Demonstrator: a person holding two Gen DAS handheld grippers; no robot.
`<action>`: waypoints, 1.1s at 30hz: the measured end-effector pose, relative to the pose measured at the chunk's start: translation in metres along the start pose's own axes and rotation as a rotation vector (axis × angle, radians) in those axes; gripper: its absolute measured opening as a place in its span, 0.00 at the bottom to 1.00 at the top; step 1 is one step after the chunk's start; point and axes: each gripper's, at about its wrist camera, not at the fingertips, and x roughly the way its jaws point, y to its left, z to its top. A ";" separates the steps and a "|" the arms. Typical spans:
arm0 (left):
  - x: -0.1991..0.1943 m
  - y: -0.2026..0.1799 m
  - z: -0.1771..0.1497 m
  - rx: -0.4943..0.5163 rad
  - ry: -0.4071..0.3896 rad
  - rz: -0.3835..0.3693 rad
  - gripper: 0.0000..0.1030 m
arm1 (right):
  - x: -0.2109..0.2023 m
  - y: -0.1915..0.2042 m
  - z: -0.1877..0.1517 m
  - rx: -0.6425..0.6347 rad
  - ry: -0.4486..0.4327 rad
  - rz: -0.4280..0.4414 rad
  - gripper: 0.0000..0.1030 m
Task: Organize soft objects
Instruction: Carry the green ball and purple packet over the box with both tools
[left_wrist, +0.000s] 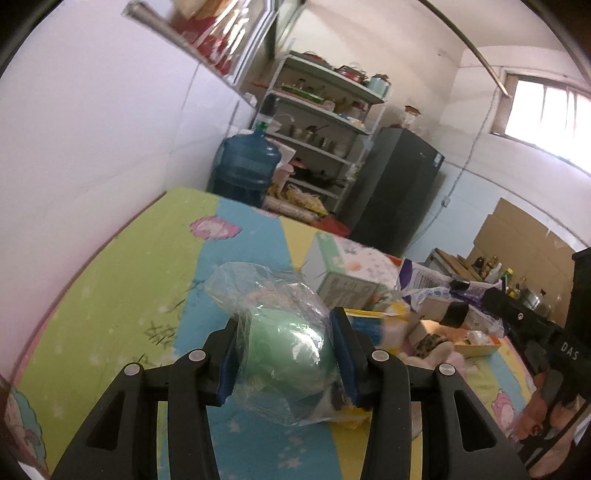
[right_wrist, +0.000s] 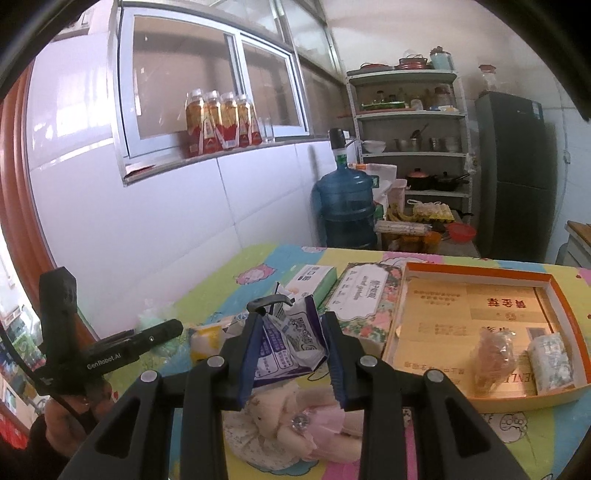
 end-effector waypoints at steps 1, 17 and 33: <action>-0.001 -0.004 0.002 0.006 -0.003 -0.004 0.45 | -0.002 -0.001 0.000 0.002 -0.005 -0.001 0.33; 0.006 -0.078 0.022 0.129 0.005 -0.110 0.45 | -0.039 -0.033 -0.002 0.049 -0.067 -0.029 0.33; 0.045 -0.166 0.010 0.218 0.076 -0.220 0.45 | -0.074 -0.091 -0.013 0.138 -0.113 -0.103 0.33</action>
